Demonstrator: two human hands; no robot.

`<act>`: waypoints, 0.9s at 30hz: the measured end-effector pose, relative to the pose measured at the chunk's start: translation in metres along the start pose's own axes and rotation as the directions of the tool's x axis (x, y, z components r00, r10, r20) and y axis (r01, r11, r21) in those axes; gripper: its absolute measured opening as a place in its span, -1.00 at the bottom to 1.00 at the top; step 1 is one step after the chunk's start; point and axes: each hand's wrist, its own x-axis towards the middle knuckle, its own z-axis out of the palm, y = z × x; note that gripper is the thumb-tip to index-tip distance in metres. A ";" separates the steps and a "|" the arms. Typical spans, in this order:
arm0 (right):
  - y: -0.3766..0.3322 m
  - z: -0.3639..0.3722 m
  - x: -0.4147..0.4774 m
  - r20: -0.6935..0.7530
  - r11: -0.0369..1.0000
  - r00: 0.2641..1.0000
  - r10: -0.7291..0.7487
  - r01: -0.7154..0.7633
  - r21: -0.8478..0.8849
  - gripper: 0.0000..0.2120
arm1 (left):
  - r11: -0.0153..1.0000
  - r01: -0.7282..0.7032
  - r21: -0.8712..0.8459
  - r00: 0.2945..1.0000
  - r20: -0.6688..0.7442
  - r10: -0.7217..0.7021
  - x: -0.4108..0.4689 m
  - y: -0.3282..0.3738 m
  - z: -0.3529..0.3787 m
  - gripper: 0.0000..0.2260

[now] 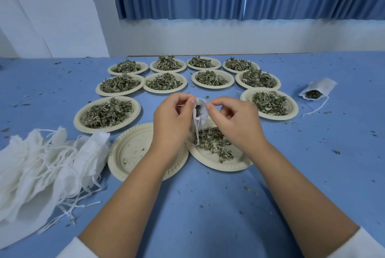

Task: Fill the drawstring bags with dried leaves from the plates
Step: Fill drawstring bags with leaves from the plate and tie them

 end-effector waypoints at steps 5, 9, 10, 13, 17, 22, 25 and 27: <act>-0.004 0.003 -0.004 0.225 0.993 0.974 0.014 0.012 -0.115 -0.75 | 0.998 -0.054 0.038 0.996 0.066 0.052 0.000 -0.001 0.000 -0.90; -0.005 0.005 -0.005 0.423 0.979 0.904 0.058 0.033 -0.204 -0.73 | 0.990 -0.111 0.090 0.985 0.143 0.097 -0.001 -0.003 0.002 -0.87; -0.005 0.005 -0.005 0.429 0.979 0.902 0.057 0.034 -0.201 -0.75 | 0.988 -0.116 0.102 0.985 0.138 0.101 -0.001 -0.004 0.002 -0.87; -0.003 -0.001 -0.003 0.343 0.982 0.939 0.032 0.035 -0.187 -0.79 | 0.989 -0.104 0.104 0.992 0.078 0.097 0.001 -0.007 0.001 -0.89; -0.003 -0.008 -0.001 0.333 0.972 0.943 -0.013 0.090 -0.217 -0.80 | 0.990 -0.097 0.101 0.995 0.013 0.096 0.004 -0.006 -0.004 -0.86; -0.001 -0.011 0.000 0.314 0.980 0.948 -0.045 0.103 -0.170 -0.84 | 0.990 -0.089 0.108 0.995 -0.025 0.093 0.006 -0.006 -0.006 -0.90; -0.001 -0.010 -0.001 0.341 0.974 0.939 -0.044 0.116 -0.194 -0.70 | 0.992 -0.083 0.098 0.996 -0.015 0.084 0.005 -0.004 -0.006 -0.90; 0.000 -0.008 -0.001 0.394 0.959 0.919 -0.018 0.128 -0.254 -0.69 | 0.992 -0.078 0.097 0.997 -0.007 0.079 0.005 -0.004 -0.006 -0.91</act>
